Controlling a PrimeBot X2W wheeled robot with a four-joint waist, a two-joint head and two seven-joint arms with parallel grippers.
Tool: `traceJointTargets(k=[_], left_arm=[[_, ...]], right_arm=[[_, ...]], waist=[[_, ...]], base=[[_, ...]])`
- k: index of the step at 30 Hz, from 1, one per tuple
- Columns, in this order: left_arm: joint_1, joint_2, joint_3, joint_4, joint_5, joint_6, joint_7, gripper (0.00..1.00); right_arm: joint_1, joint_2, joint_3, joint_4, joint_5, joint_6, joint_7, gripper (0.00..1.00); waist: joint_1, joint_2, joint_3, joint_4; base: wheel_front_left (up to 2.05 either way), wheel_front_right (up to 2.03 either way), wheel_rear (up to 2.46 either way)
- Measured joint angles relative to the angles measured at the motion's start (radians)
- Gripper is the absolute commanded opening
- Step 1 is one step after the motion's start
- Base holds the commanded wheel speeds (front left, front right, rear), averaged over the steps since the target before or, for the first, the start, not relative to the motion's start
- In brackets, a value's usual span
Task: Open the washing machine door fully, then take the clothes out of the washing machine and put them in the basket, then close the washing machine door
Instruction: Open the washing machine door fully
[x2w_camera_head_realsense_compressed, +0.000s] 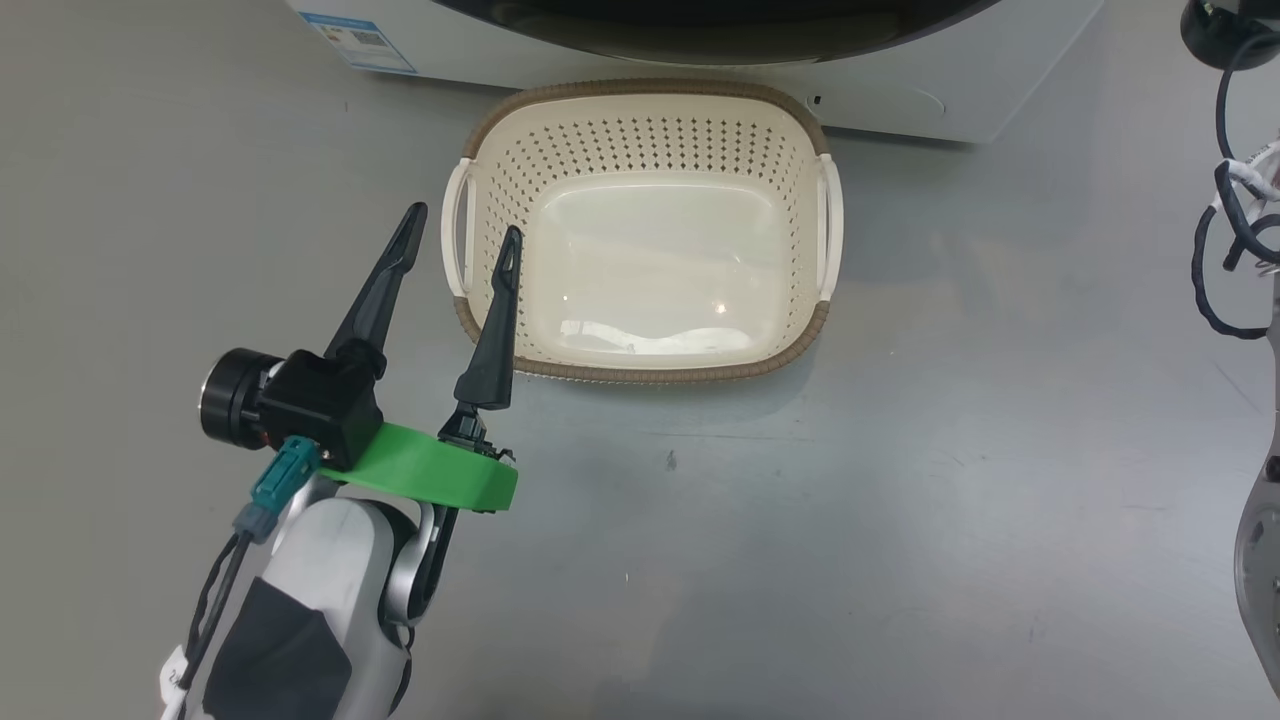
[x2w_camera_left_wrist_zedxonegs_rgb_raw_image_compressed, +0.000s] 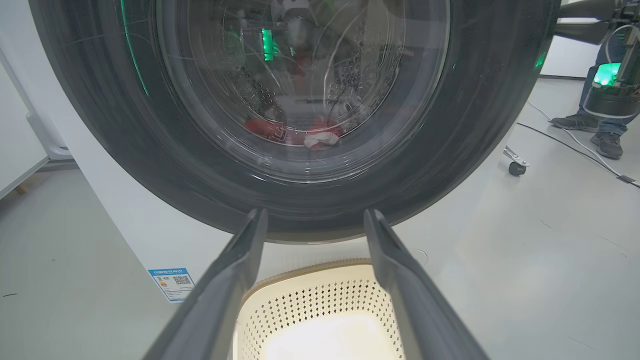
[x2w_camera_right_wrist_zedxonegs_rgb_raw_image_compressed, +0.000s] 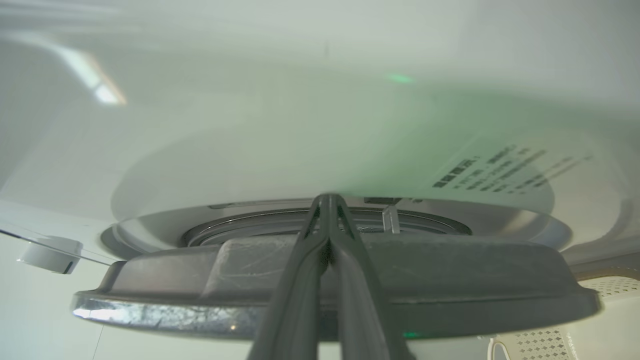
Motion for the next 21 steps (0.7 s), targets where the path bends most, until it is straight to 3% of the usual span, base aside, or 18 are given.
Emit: traceJointTargets(k=[21], left_arm=[[-0.019, -0.006, 0.006, 0.016, 0.000, 0.000, 0.000, 1.00]], right_arm=[[-0.055, -0.021, 0.014, 0.100, 0.056, 0.029, 0.119, 0.00]], waist=[[0.0000, 0.0000, 0.013, 0.027]], base=[[0.00, 0.00, 0.00]])
